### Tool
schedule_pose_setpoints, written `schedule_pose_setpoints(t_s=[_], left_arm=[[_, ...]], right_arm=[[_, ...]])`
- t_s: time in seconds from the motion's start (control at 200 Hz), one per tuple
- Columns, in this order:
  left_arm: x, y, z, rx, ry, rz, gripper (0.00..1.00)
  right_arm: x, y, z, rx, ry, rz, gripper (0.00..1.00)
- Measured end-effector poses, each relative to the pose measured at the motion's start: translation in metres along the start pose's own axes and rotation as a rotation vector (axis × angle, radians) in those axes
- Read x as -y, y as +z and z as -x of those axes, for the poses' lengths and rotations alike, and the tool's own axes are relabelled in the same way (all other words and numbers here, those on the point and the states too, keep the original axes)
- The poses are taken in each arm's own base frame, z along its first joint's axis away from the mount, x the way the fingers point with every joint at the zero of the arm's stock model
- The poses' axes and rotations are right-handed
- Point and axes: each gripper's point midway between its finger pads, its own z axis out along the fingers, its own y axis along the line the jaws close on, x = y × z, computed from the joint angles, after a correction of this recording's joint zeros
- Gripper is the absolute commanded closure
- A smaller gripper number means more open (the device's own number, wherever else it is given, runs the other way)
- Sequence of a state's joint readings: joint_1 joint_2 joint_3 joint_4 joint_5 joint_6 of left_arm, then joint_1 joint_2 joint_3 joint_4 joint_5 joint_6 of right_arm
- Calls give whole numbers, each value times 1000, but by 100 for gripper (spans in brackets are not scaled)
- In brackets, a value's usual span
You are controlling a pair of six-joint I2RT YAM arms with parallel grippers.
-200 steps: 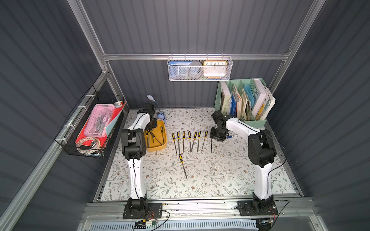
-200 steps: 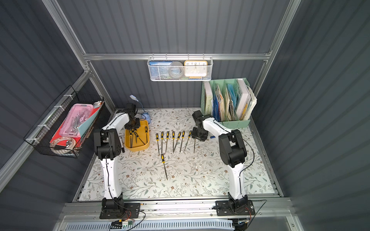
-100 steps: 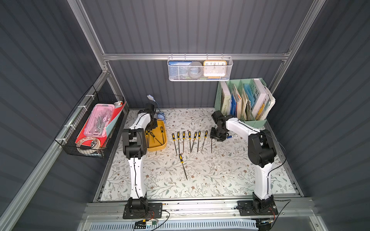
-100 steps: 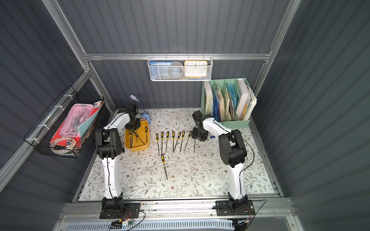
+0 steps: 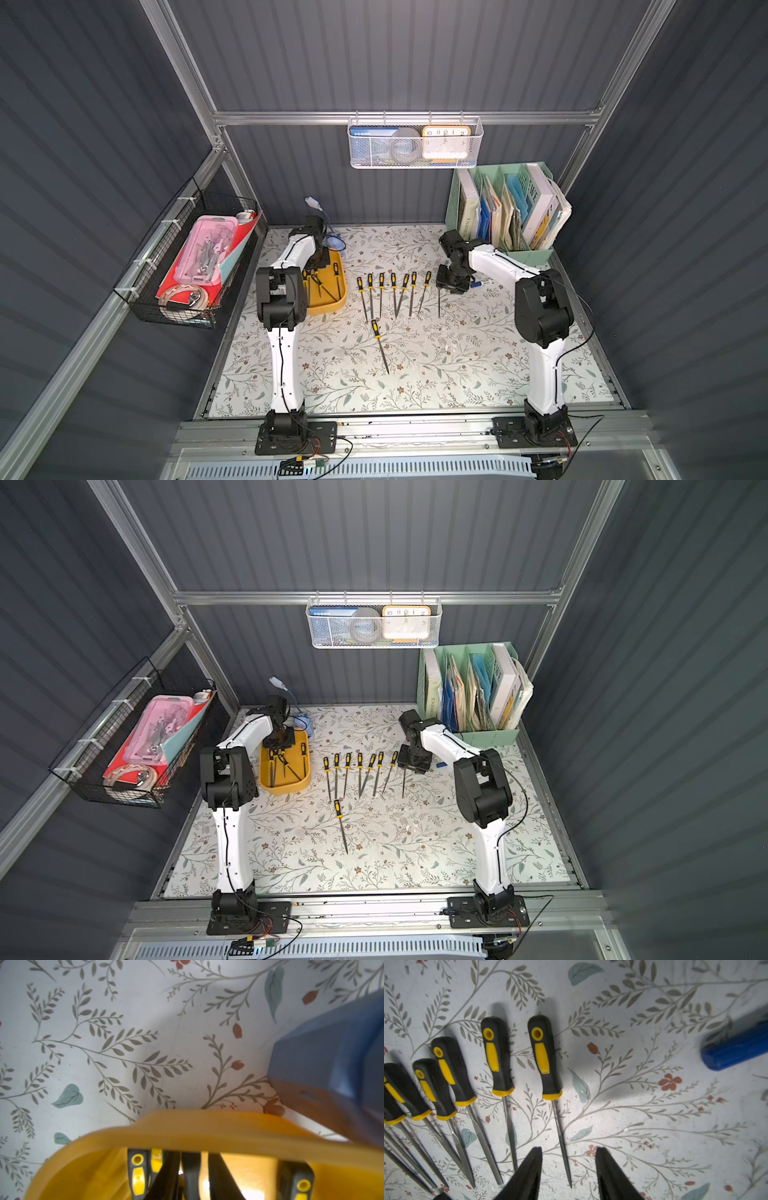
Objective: Take the file tool out of the storage box
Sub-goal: Pick up the file tool from the storage box.
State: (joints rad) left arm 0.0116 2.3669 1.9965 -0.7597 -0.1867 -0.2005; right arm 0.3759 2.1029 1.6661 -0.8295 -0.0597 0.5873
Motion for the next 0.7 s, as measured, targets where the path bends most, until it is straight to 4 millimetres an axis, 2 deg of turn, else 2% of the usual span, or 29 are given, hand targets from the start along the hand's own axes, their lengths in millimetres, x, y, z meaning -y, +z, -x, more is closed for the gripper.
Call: schedule_pose_setpoints(t_s=[0.17,0.265,0.315,0.56,0.7], left_arm=[[-1,5,-8,-21,4,5,77],[-1,5,-8,-22,-1,7,94],[-1,5,-8,-22,8,9,100],[-3,0,-4,-18,1,15,100],[2,-25,16,27,-16,-23,100]], right_arm=[[0,0,0,0,0,0,52],[0,0,0,-1,0,0,52],[0,0,0,-1,0,0,52],[0,0,0,0,0,0,52],[-1,0,1,5,0,3,52]])
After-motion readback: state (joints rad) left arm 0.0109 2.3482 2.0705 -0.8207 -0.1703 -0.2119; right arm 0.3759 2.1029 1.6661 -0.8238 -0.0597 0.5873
